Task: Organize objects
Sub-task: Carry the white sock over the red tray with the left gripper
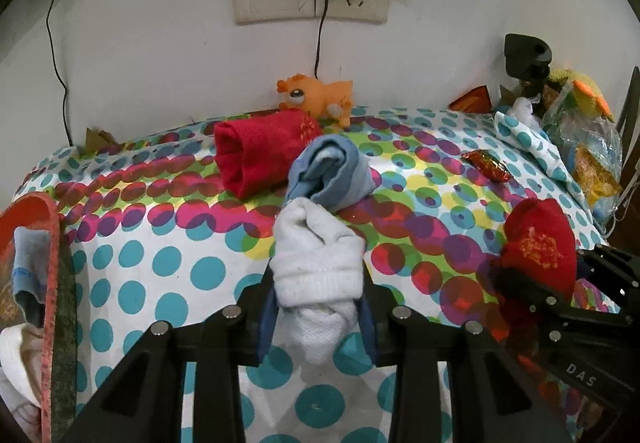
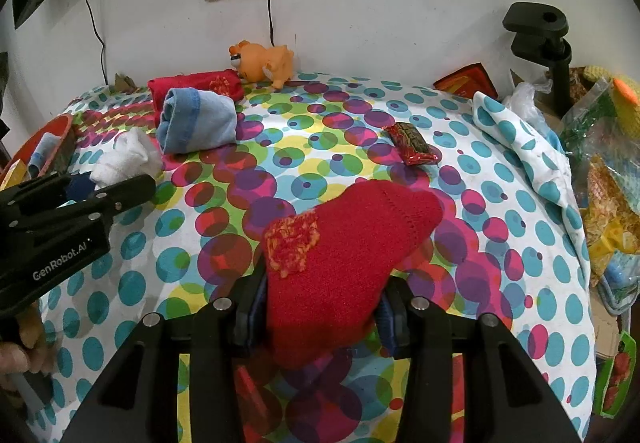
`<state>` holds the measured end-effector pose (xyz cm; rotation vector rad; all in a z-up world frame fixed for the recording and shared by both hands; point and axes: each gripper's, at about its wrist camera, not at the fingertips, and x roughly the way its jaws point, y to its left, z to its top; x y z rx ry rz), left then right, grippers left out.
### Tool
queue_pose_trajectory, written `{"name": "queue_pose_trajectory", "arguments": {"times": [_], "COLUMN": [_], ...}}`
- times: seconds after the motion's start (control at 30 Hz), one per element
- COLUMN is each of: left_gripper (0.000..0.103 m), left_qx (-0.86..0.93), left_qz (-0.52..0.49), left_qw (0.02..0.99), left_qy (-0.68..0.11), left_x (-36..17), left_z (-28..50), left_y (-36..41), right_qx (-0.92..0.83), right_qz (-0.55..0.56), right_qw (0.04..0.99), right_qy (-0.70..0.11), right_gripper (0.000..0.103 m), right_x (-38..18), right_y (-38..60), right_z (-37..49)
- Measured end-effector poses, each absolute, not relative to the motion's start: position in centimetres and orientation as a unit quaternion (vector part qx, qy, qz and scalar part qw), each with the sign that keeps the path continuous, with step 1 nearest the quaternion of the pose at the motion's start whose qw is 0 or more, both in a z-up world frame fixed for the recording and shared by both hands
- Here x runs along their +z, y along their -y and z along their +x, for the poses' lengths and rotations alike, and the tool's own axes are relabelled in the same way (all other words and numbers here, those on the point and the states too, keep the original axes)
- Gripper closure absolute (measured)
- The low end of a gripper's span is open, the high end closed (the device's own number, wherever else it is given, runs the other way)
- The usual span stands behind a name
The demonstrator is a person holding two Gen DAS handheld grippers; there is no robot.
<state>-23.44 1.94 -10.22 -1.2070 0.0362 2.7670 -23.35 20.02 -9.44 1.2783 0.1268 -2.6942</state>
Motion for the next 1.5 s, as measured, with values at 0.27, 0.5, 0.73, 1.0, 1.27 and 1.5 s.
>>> {"name": "queue_pose_trajectory", "arguments": {"times": [0.27,0.5,0.73,1.0,1.27,1.5], "left_gripper": [0.068,0.068,0.068,0.068,0.068,0.068], "left_qx": [0.913,0.918,0.916,0.915,0.914,0.915], "left_qz": [-0.403,-0.394,-0.399,-0.4,-0.4,-0.4], "left_qw": [0.056,0.046,0.029,0.039,0.056,0.057], "left_qy": [-0.02,-0.016,-0.018,-0.041,-0.042,-0.026], "left_x": [-10.3,-10.0,-10.2,-9.5,-7.7,-5.8], "left_z": [-23.3,-23.0,-22.6,-20.3,-17.3,-14.9], "left_y": [-2.2,-1.8,-1.6,-1.3,0.1,3.0], "right_qx": [-0.9,-0.9,-0.899,-0.899,-0.899,-0.899], "right_qz": [0.427,0.427,0.43,0.43,0.43,0.43], "right_qw": [0.079,0.077,0.07,0.067,0.067,0.058], "right_qy": [-0.041,-0.043,-0.054,-0.059,-0.057,-0.054], "right_gripper": [0.06,0.06,0.059,0.059,0.059,0.059], "right_x": [-9.5,-9.5,-9.6,-9.6,-9.6,-9.6], "right_y": [-20.0,-20.0,-19.6,-19.4,-19.4,-19.3], "right_z": [-23.4,-23.4,-23.6,-23.6,-23.6,-23.6]}}
